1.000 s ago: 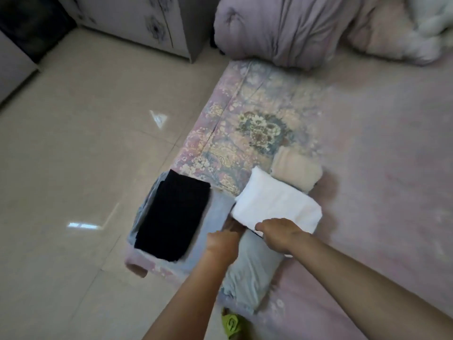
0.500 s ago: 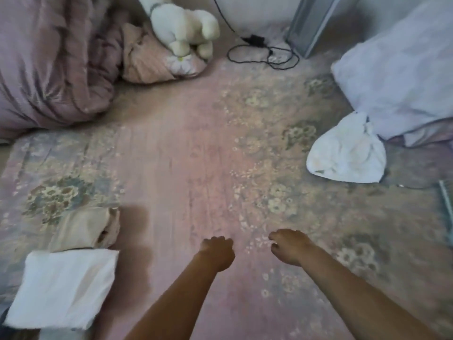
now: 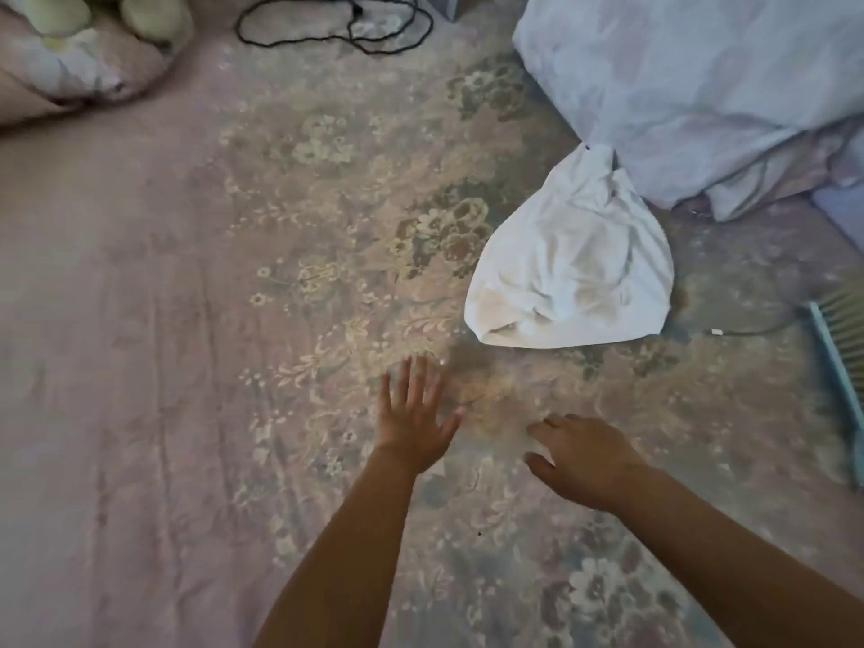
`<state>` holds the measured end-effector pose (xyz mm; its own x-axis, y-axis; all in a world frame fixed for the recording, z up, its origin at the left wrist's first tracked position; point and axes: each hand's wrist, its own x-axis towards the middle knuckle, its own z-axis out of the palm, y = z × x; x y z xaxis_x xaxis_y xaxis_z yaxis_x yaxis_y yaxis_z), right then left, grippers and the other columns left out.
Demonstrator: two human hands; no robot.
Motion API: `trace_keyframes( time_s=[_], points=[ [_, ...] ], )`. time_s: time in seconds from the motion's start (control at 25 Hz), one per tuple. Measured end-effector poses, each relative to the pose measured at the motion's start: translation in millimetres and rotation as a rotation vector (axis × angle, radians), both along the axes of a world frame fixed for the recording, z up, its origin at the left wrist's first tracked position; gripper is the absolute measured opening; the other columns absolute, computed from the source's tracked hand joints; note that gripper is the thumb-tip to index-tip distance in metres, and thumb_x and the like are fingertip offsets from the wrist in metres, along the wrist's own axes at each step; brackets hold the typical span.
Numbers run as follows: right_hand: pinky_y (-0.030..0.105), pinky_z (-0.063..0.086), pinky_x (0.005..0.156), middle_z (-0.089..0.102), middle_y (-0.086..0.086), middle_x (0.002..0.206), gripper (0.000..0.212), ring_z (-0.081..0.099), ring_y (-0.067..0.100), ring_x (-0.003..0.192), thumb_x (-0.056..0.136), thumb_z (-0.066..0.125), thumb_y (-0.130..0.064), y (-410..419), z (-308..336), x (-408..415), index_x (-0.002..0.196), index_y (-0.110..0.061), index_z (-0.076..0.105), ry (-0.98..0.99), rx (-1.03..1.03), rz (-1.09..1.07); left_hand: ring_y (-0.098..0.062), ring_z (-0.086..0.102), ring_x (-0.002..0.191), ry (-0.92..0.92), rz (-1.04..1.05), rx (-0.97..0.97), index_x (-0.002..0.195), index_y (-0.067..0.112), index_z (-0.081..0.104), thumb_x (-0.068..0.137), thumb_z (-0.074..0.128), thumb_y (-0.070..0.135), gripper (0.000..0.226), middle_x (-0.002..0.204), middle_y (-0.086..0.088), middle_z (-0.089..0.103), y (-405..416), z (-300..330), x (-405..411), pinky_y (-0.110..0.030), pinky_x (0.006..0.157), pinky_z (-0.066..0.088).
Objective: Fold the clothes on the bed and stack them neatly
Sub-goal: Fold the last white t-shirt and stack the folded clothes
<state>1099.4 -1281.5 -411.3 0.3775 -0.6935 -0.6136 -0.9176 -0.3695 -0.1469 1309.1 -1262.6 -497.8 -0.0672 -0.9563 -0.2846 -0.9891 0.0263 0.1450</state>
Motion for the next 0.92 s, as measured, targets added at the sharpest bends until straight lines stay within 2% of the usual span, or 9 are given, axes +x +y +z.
trace_keyframes(
  time_s=[0.08,0.2,0.28,0.4,0.56,0.68,0.76,0.8,0.92],
  points=[
    [0.047,0.049,0.089,0.064,0.019,0.121,0.038,0.061,0.038,0.112,0.103,0.046,-0.03,-21.1,-29.3,-15.1,0.126,-0.004,0.061,-0.04,-0.04,-0.018,-0.038,0.035,0.146,0.052,0.006,-0.19,0.15,0.012,0.044,0.094,0.044,0.049,0.068,0.159,-0.018,0.037,5.2,-45.8,-2.1,-0.056,0.122,0.008],
    [0.047,0.049,0.093,0.062,0.02,0.129,0.039,0.058,0.039,0.119,0.102,0.055,-0.026,-49.8,-61.6,-25.0,0.134,-0.004,0.059,-0.12,-0.107,-0.06,-0.034,0.03,0.148,0.027,-0.022,-0.279,0.15,0.011,0.045,0.091,0.04,0.044,0.067,0.159,-0.016,0.038,10.7,-83.6,4.3,-0.05,0.124,-0.004],
    [0.048,0.047,0.1,0.057,0.022,0.137,0.045,0.054,0.04,0.126,0.099,0.061,-0.023,-64.6,-69.9,-21.2,0.138,-0.002,0.056,-0.152,-0.101,-0.093,-0.029,0.018,0.153,0.023,-0.024,-0.357,0.149,0.011,0.044,0.09,0.04,0.039,0.065,0.163,-0.013,0.031,10.2,-88.2,7.2,-0.049,0.125,-0.002],
    [0.052,0.041,0.11,0.048,0.025,0.148,0.05,0.045,0.04,0.138,0.094,0.067,-0.017,-86.9,-72.8,-15.3,0.141,-0.002,0.056,-0.189,-0.153,-0.12,-0.019,0.001,0.157,0.068,-0.024,-0.494,0.155,0.016,0.032,0.086,0.04,0.031,0.071,0.17,-0.002,0.003,8.4,-84.7,5.7,-0.047,0.125,-0.003],
    [0.057,0.043,0.108,0.047,0.029,0.149,0.037,0.048,0.044,0.135,0.079,0.079,-0.007,-102.6,-71.8,-3.7,0.115,-0.003,0.074,-0.248,-0.323,-0.004,-0.017,-0.001,0.157,0.079,-0.039,-0.532,0.162,0.024,0.008,0.085,0.038,0.031,0.083,0.17,0.002,-0.003,7.2,-84.0,4.4,-0.047,0.125,-0.004],
    [0.058,0.039,0.111,0.046,0.022,0.152,0.023,0.046,0.039,0.14,0.08,0.078,-0.008,-99.6,-74.5,1.1,0.102,-0.004,0.077,-0.301,-0.386,0.048,-0.018,-0.001,0.157,0.07,-0.041,-0.527,0.157,0.017,0.027,0.086,0.038,0.031,0.073,0.17,0.001,-0.003,7.2,-82.6,3.3,-0.047,0.125,-0.004],
    [0.055,0.037,0.114,0.05,0.017,0.151,0.029,0.046,0.033,0.141,0.086,0.072,-0.008,-96.2,-81.6,1.9,0.115,-0.002,0.074,-0.315,-0.316,0.043,-0.019,-0.001,0.157,0.054,-0.041,-0.509,0.149,0.011,0.039,0.086,0.039,0.031,0.066,0.17,-0.003,0.004,7.8,-82.0,3.8,-0.047,0.125,-0.004],
    [0.053,0.036,0.115,0.052,0.016,0.149,0.033,0.048,0.031,0.14,0.089,0.07,-0.008,-95.1,-84.9,3.5,0.121,0.0,0.071,-0.313,-0.285,0.043,-0.021,0.002,0.157,0.044,-0.044,-0.493,0.147,0.01,0.041,0.086,0.04,0.031,0.065,0.168,-0.009,0.016,7.7,-81.9,4.5,-0.048,0.125,-0.004],
    [0.052,0.038,0.113,0.061,0.018,0.139,0.033,0.056,0.032,0.132,0.088,0.07,-0.003,-83.5,-92.7,14.3,0.119,0.006,0.069,-0.328,-0.286,-0.01,-0.032,0.028,0.149,0.022,-0.044,-0.384,0.146,0.01,0.045,0.088,0.038,0.034,0.063,0.153,-0.019,0.045,8.9,-79.9,4.3,-0.049,0.124,-0.002]
  ],
)
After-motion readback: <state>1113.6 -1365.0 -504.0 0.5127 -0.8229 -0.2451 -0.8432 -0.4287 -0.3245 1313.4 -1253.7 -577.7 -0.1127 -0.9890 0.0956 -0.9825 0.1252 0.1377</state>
